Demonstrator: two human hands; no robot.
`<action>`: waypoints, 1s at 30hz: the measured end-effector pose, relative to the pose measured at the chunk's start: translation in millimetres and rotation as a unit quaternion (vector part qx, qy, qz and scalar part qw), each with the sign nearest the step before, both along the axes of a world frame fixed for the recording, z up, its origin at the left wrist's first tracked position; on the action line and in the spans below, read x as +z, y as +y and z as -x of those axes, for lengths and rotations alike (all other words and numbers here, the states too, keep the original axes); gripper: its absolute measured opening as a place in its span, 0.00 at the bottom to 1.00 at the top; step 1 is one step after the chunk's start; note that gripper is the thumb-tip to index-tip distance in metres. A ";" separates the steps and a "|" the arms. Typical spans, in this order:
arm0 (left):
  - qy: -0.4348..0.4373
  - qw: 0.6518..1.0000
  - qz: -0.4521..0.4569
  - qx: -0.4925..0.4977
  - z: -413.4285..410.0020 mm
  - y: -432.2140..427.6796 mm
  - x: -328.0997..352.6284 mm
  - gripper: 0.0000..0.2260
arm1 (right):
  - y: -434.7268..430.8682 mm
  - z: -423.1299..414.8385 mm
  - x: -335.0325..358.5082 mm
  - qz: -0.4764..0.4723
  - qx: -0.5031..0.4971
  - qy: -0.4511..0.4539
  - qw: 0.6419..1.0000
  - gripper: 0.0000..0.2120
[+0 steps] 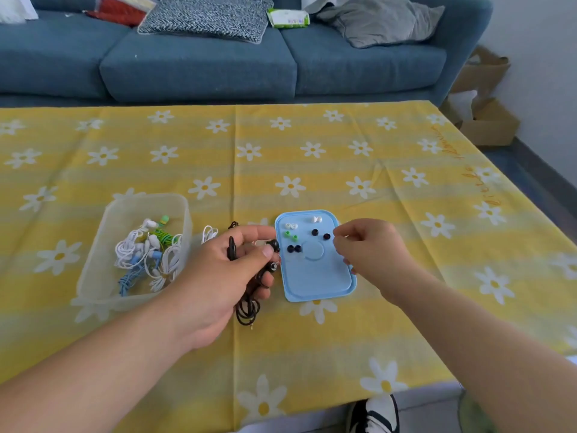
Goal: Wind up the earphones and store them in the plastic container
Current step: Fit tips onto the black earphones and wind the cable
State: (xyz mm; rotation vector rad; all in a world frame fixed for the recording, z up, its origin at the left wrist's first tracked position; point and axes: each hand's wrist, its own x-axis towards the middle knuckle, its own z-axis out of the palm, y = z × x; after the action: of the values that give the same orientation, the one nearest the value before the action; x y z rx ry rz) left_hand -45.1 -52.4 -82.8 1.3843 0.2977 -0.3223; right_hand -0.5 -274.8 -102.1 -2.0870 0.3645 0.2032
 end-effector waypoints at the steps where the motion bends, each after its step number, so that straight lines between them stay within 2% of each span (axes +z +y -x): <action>1: -0.001 1.000 -0.001 -0.002 0.0 0.4 0.1 0.11 | 0.8 -3.6 -2.6 0.024 0.010 -0.006 1.000 0.08; 7: 0.008 1.000 0.020 0.018 -2.1 3.5 4.8 0.08 | 7.5 -22.5 -14.8 0.141 0.052 -0.031 0.988 0.15; 13: 0.023 0.998 0.055 0.037 -4.1 10.2 10.5 0.07 | 15.0 -28.2 -20.7 0.200 0.070 -0.032 0.977 0.08; 19: 0.021 0.995 0.079 0.055 -6.4 18.6 16.9 0.07 | 23.2 -24.5 -9.5 0.287 0.113 -0.033 0.951 0.06; 22: 0.007 0.994 0.089 0.067 -8.1 23.3 18.8 0.08 | 36.7 -19.1 11.9 0.192 0.093 -0.083 0.973 0.06; 25: -0.009 0.993 0.092 0.072 -9.4 26.7 20.3 0.09 | 63.3 -2.6 38.5 -0.055 0.075 -0.042 0.995 0.04; 27: -0.022 0.994 0.081 0.073 -9.7 28.4 20.8 0.09 | 77.0 5.9 46.7 -0.192 0.080 0.000 0.978 0.04; 30: -0.062 0.995 0.030 0.068 -8.7 29.1 21.3 0.08 | 84.7 7.9 51.2 -0.285 0.078 0.033 0.955 0.06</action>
State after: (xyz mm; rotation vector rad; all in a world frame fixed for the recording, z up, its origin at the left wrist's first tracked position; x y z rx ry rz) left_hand -36.4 -23.2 -61.5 1.3109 0.2758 -0.1319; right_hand -8.4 -190.0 -50.9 -1.5385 0.1528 0.4192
